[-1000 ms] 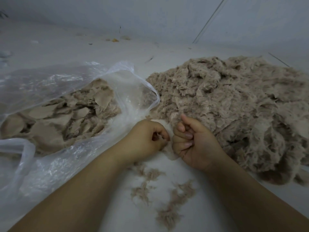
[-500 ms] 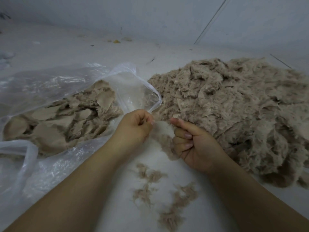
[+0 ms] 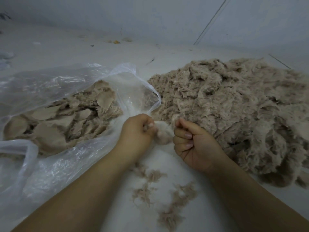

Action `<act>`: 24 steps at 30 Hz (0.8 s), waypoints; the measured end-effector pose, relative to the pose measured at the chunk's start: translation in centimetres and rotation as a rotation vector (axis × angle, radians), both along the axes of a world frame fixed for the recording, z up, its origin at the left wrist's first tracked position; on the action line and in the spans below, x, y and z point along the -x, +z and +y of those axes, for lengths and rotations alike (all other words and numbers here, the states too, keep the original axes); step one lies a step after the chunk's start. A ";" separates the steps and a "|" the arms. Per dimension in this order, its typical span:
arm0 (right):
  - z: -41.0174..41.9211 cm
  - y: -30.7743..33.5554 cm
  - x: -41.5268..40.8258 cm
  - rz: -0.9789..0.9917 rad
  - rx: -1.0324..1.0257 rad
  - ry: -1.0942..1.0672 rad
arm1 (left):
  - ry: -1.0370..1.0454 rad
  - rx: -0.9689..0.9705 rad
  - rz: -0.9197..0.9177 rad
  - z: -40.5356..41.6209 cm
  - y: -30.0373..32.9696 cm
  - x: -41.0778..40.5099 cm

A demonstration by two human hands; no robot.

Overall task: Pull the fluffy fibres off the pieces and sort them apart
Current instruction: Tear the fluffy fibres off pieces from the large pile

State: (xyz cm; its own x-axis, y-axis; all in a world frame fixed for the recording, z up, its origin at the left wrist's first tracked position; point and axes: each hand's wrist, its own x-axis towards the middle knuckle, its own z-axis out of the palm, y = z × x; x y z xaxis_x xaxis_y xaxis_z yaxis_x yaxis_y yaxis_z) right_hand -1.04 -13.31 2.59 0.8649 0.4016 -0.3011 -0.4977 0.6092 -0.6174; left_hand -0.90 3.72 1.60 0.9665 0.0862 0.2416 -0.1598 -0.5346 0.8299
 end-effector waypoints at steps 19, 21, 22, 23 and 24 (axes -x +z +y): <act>0.3 -0.3 0.0 -0.028 0.146 0.026 | -0.279 0.217 -0.220 -0.4 1.1 2.2; 0.4 -0.2 0.0 -0.036 0.141 0.045 | -0.187 0.318 -0.083 -0.3 1.1 1.6; 0.3 -0.2 0.0 -0.040 0.144 0.052 | -0.180 0.339 -0.001 -0.3 1.1 1.4; 0.3 -0.2 0.0 -0.043 0.149 0.056 | -0.195 0.354 0.074 -0.5 1.0 1.3; 0.3 -0.1 0.0 -0.042 0.155 0.056 | -0.221 0.361 0.122 -0.7 0.8 1.3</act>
